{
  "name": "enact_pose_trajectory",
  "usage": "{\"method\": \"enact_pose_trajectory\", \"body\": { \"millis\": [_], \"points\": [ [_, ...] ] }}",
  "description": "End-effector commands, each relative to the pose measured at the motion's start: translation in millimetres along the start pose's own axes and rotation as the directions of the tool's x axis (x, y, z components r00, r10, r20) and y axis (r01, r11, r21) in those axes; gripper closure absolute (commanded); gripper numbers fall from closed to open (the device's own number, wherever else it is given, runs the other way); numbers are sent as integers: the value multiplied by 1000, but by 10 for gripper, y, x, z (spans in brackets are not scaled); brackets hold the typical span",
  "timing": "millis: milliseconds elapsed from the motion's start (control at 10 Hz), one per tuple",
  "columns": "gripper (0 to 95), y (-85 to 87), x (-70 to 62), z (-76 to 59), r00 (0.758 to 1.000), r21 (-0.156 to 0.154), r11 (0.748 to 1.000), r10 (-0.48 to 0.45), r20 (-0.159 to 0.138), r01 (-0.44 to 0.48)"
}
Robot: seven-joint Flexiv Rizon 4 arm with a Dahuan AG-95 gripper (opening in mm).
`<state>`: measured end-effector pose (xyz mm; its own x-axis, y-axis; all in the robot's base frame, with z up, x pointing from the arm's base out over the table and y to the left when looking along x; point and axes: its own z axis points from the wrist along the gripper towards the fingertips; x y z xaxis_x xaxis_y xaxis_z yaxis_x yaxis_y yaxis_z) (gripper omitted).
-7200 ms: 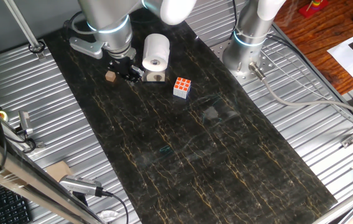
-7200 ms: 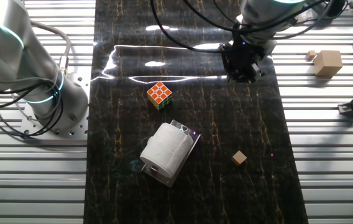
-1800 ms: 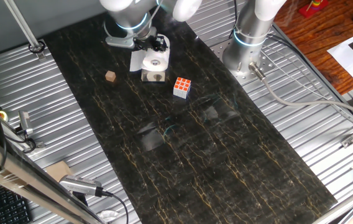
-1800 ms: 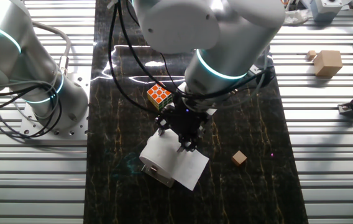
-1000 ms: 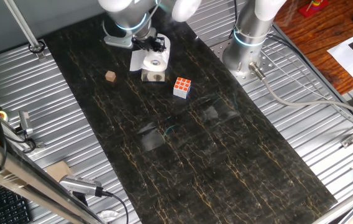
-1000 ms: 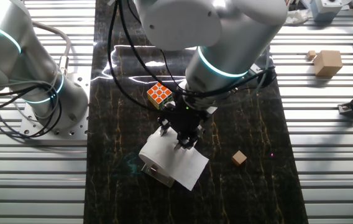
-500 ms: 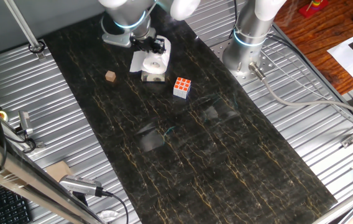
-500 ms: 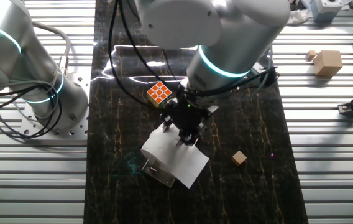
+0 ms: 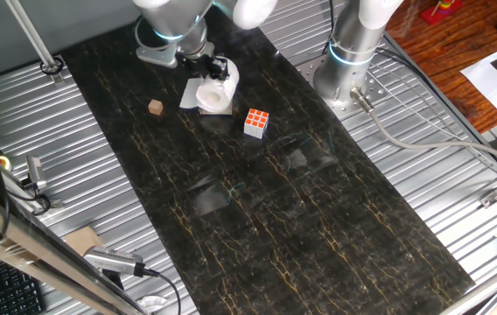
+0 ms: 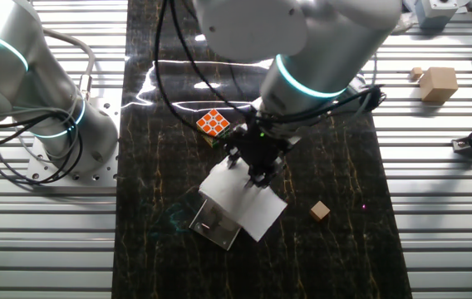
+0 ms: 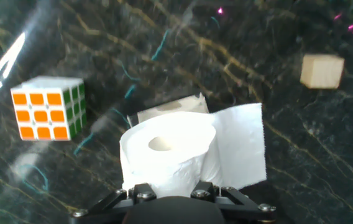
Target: Take the roll of paper down from the shelf
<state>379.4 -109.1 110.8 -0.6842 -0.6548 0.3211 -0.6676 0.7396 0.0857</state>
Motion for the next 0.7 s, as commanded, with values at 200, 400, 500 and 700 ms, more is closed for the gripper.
{"method": "enact_pose_trajectory", "body": {
  "millis": [200, 400, 500, 700],
  "points": [
    [950, 7, -170, -58, 1000, -8, 1000, 28, 8, -28],
    [950, 25, -300, -112, 999, -9, 999, 46, 9, -45],
    [950, 32, -383, -160, 998, -9, 998, 55, 8, -55],
    [950, 39, -505, -254, 997, -10, 997, 72, 8, -72]
  ]
}}
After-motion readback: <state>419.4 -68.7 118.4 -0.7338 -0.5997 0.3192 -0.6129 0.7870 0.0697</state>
